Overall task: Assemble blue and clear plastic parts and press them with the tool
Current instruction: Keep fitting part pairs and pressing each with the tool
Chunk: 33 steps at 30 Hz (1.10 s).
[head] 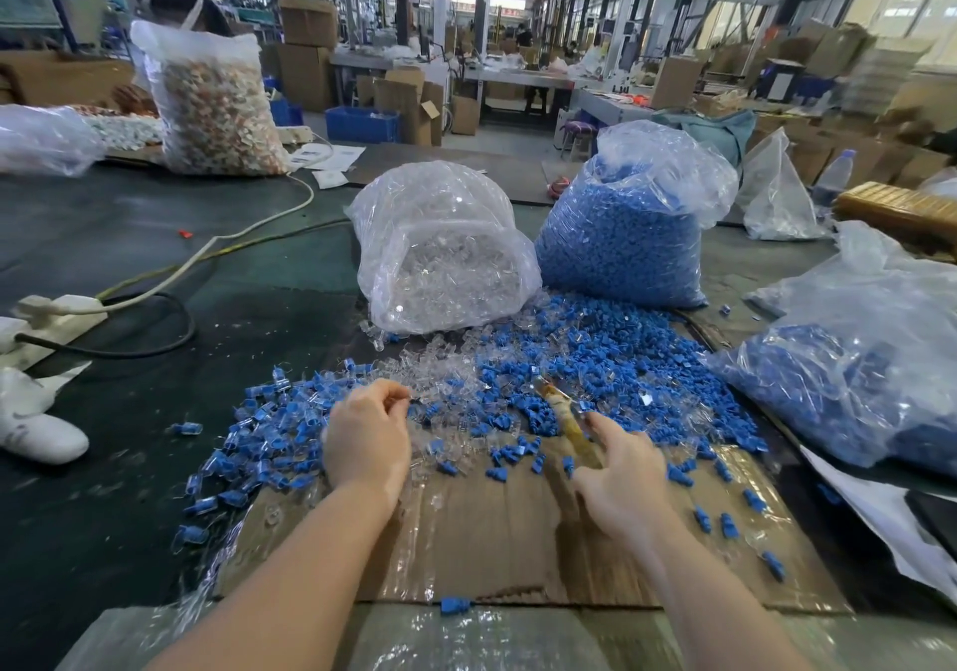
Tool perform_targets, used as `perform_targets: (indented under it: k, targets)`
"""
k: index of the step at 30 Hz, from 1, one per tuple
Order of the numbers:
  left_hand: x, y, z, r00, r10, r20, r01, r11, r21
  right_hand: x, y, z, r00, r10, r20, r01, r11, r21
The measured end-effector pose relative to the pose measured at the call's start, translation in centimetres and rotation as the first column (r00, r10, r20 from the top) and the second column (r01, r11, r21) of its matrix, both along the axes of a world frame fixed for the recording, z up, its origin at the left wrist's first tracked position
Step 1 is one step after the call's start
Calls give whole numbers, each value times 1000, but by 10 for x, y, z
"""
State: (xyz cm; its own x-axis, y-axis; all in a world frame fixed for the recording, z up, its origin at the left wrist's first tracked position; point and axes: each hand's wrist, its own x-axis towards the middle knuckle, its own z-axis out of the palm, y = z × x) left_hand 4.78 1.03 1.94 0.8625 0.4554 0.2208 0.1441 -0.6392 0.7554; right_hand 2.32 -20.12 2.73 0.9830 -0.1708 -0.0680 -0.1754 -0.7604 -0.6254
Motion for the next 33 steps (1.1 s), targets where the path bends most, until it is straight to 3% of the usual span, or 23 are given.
perform_targets:
  k: [2, 5, 10, 14, 18, 21, 24, 29, 33]
  targets:
    - [1, 15, -5, 999, 54, -1, -52, 964, 261, 2, -9, -4, 997, -63, 37, 68, 980, -185]
    - [2, 33, -10, 992, 107, -66, -68, 898, 434, 5, -20, -12, 993, -88, 81, 112, 920, -377]
    - [2, 36, -14, 981, 146, -127, -66, 871, 486, 6, -30, -26, 993, -55, 100, 103, 812, -575]
    - [-2, 14, -15, 1000, -11, -23, 18, 927, 374, 7, -30, -31, 995, -41, 90, 91, 750, -655]
    - [-13, -22, -21, 953, -295, 63, 275, 935, 223, 10, -31, -30, 997, -27, 78, 73, 727, -683]
    - [-20, -42, -32, 918, -394, 45, 377, 902, 210, 10, -30, -28, 998, -46, 49, 67, 726, -684]
    - [-26, -51, -42, 908, -418, 24, 404, 889, 217, 6, -20, -24, 995, -26, 92, 82, 731, -678]
    - [-28, -52, -48, 912, -409, 20, 393, 889, 237, -2, 14, -29, 893, 224, 391, -4, 872, -490]
    - [-29, -51, -50, 920, -392, -10, 381, 886, 264, -1, 36, -37, 907, 266, 327, -96, 885, -455]
